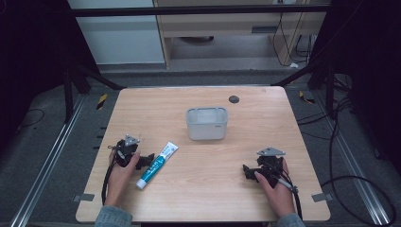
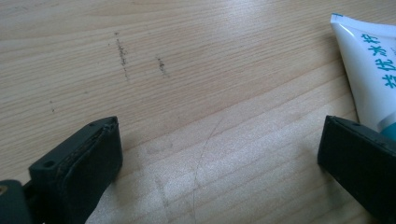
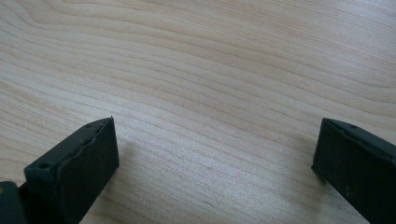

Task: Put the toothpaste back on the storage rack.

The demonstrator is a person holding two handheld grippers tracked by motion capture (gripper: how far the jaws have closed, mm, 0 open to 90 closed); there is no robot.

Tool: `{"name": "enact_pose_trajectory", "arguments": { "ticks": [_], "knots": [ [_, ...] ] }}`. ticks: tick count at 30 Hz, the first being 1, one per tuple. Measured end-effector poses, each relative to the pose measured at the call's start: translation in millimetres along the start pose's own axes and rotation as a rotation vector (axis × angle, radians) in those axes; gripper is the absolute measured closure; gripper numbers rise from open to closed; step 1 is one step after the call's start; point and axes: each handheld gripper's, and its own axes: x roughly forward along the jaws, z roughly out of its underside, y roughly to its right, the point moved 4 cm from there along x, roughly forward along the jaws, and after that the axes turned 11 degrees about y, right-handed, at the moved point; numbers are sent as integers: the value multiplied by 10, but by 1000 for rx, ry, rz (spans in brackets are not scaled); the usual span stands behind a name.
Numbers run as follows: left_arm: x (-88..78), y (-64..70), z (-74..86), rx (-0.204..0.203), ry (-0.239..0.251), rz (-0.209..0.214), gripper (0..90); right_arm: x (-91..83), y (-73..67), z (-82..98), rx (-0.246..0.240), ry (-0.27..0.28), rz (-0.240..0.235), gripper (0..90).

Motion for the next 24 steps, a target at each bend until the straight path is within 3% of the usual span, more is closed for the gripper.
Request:
{"name": "enact_pose_trajectory", "arguments": {
  "ticks": [2, 4, 6, 9, 12, 15, 18, 24],
  "knots": [
    [-30, -6, -7, 27, 4, -17, 12, 0, 0, 0, 1, 0, 0, 4],
    [-79, -15, -29, 60, 11, -62, 31, 0, 0, 0, 0, 0, 0, 4],
    [-115, -17, -49, 58, 25, -80, 23, 0, 0, 0, 0, 0, 0, 4],
    [-242, 9, -120, 3, 50, -93, 31, 0, 0, 0, 1, 0, 0, 4],
    [-360, 55, -206, 11, 60, -100, 32, 0, 0, 0, 1, 0, -1, 4],
    [-430, 92, -265, 8, 73, -84, 30, 0, 0, 0, 0, 0, 0, 4],
    [-518, 158, -364, 39, 57, -68, 29, 0, 0, 0, 1, 0, 0, 4],
    [-604, 295, -457, 43, 40, -32, 39, 0, 0, 0, 0, 0, 0, 3]
  ]
}}
